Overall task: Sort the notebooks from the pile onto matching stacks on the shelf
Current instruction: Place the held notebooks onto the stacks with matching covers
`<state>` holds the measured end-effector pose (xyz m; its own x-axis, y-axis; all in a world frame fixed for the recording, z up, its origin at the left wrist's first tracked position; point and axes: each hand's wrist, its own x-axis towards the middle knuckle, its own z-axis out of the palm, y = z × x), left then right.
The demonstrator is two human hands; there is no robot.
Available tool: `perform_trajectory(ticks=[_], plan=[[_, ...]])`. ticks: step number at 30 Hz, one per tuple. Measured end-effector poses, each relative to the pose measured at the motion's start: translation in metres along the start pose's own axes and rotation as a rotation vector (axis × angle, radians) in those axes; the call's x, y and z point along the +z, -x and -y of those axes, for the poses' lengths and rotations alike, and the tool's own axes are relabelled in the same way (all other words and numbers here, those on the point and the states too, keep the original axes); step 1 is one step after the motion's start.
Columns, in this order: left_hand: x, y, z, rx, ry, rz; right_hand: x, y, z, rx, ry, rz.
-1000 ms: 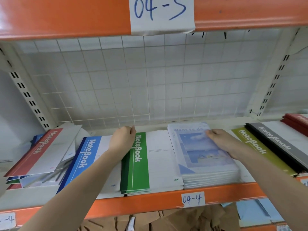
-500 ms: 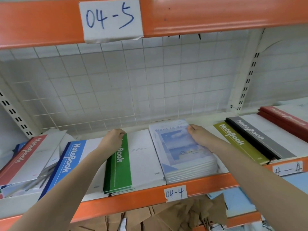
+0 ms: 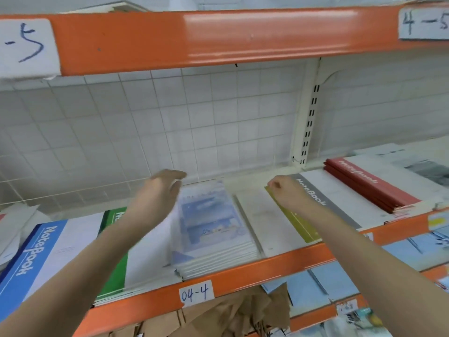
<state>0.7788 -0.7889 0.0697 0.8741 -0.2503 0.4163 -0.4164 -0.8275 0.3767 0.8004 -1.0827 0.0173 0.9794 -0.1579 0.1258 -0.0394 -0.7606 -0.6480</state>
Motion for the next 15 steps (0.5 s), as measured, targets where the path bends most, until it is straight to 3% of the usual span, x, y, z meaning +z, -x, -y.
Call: perform_trajectory(ticks=[4, 6, 10, 15], plan=[[0.032, 0.020, -0.077, 0.421, -0.065, 0.047, -0.003, -0.012, -0.019, -0.061, 0.183, 0.075], [0.050, 0.019, -0.100, 0.433, -0.127, 0.163, 0.000, -0.018, -0.020, -0.117, 0.293, 0.100], [0.081, -0.013, -0.126, 0.053, -0.104, 0.453, 0.013, -0.032, -0.015, -0.186, 0.398, 0.190], [0.114, -0.042, -0.146, -0.498, 0.149, 0.596, 0.036, -0.030, -0.026, -0.230, 0.499, 0.204]])
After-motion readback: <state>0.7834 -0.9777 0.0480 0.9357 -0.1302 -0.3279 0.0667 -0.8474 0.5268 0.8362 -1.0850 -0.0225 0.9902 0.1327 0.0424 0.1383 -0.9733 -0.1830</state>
